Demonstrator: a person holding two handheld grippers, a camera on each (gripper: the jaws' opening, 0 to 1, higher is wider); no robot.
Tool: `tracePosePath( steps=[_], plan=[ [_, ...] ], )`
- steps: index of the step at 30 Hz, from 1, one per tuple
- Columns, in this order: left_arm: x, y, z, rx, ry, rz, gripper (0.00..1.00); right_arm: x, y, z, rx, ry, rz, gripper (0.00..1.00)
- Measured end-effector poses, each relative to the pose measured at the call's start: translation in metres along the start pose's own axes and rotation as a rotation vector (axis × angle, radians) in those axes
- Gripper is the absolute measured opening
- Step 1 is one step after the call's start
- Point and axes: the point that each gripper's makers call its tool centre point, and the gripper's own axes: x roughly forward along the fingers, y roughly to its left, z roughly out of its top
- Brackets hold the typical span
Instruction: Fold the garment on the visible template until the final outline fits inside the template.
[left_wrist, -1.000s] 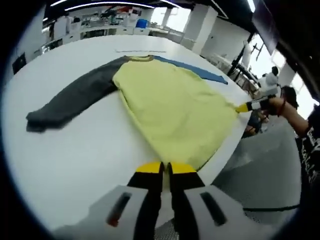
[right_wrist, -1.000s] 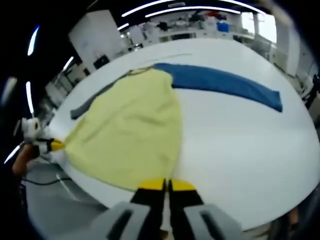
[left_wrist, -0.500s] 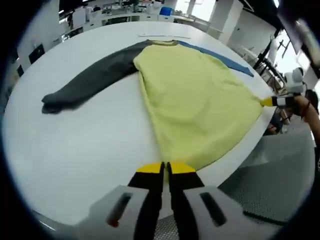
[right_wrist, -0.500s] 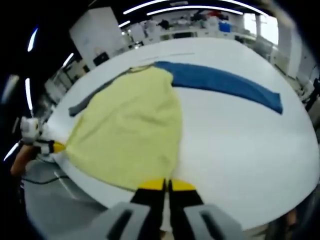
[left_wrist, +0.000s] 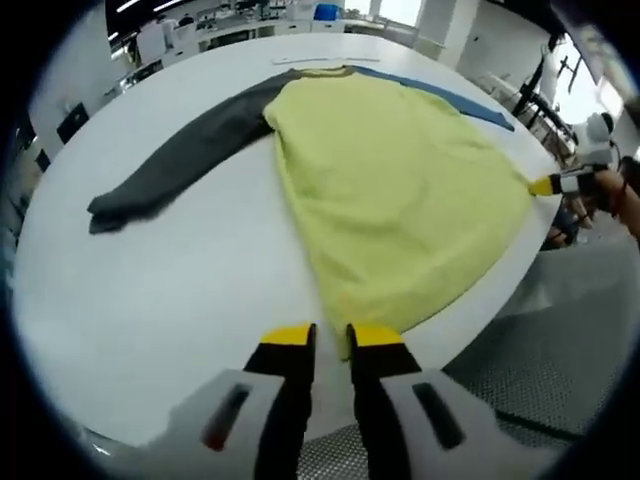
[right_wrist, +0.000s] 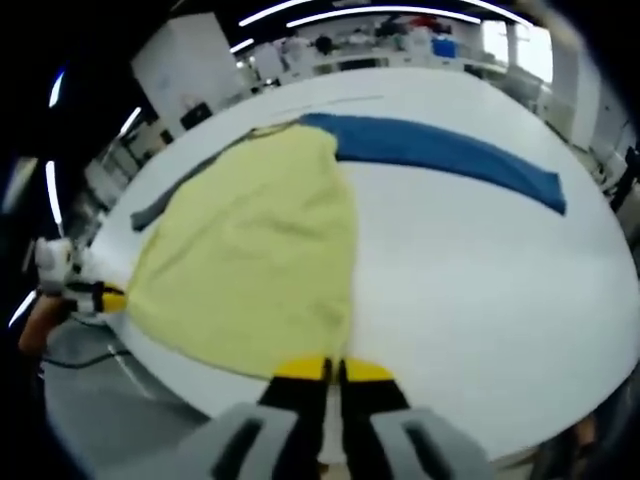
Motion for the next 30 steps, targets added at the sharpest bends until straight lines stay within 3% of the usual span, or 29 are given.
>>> tracePosePath(
  steps=[3, 11, 14, 16, 24, 30],
  plan=[
    [-0.003, -0.001, 0.002, 0.013, -0.020, 0.001, 0.25, -0.002, -0.001, 0.001, -0.004, -0.010, -0.004, 0.12],
    [-0.010, -0.006, 0.019, 0.050, -0.125, -0.027, 0.46, -0.006, -0.009, 0.021, 0.020, -0.076, 0.024, 0.53],
    [-0.011, -0.010, 0.032, 0.010, -0.202, -0.066, 0.54, -0.007, -0.014, 0.030, 0.047, -0.103, 0.040, 0.66],
    [-0.011, -0.006, 0.030, 0.007, -0.199, -0.066, 0.56, -0.009, -0.016, 0.034, 0.055, -0.119, 0.041, 0.73],
    [-0.015, -0.006, 0.041, 0.031, -0.259, -0.080, 0.73, -0.010, -0.044, 0.062, 0.085, -0.192, 0.032, 0.89],
    [-0.020, -0.008, 0.052, 0.063, -0.310, -0.091, 0.80, -0.008, -0.076, 0.078, 0.062, -0.210, -0.020, 0.89]
  ],
)
